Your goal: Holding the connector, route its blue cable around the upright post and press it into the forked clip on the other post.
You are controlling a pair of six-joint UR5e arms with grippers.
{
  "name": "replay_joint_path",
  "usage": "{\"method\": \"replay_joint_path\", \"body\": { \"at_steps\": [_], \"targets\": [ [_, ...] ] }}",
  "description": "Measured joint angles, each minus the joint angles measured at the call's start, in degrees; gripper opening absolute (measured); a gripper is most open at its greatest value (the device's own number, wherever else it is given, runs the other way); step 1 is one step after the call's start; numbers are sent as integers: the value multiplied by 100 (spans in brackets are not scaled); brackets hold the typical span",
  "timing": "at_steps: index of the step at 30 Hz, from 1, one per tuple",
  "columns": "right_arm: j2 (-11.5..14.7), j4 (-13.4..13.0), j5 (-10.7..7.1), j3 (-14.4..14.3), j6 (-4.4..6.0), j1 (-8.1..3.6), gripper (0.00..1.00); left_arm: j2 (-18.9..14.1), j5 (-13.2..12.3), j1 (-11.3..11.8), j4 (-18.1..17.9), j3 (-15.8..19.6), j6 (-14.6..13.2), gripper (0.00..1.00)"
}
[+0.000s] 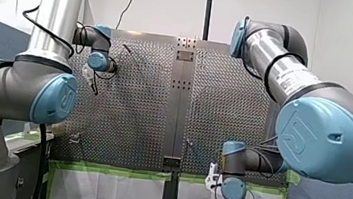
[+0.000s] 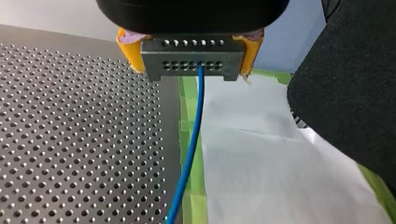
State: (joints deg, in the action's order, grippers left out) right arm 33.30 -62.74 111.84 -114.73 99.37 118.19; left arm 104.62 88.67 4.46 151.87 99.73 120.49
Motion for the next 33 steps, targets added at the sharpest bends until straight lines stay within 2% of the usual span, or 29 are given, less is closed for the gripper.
{"method": "replay_joint_path", "body": {
  "at_steps": [4, 11, 18, 23, 33],
  "targets": [
    [-200, -200, -52, 187, 40, -71, 0, 0, 3, 0, 0, 0, 0, 100],
    [-614, -614, -346, 598, 48, -137, 0, 0, 5, 17, -13, 0, 0, 100],
    [-969, -960, -413, 936, 57, -157, 0, 0, 5, 30, -16, 0, 0, 100],
    [-1251, -1034, -426, 1089, 66, -175, 0, 2, 7, 33, -16, 0, 0, 100],
    [-1780, -1040, -480, 1155, 20, -177, 0, 1, 13, 42, -16, 0, 0, 100]
  ]
}}
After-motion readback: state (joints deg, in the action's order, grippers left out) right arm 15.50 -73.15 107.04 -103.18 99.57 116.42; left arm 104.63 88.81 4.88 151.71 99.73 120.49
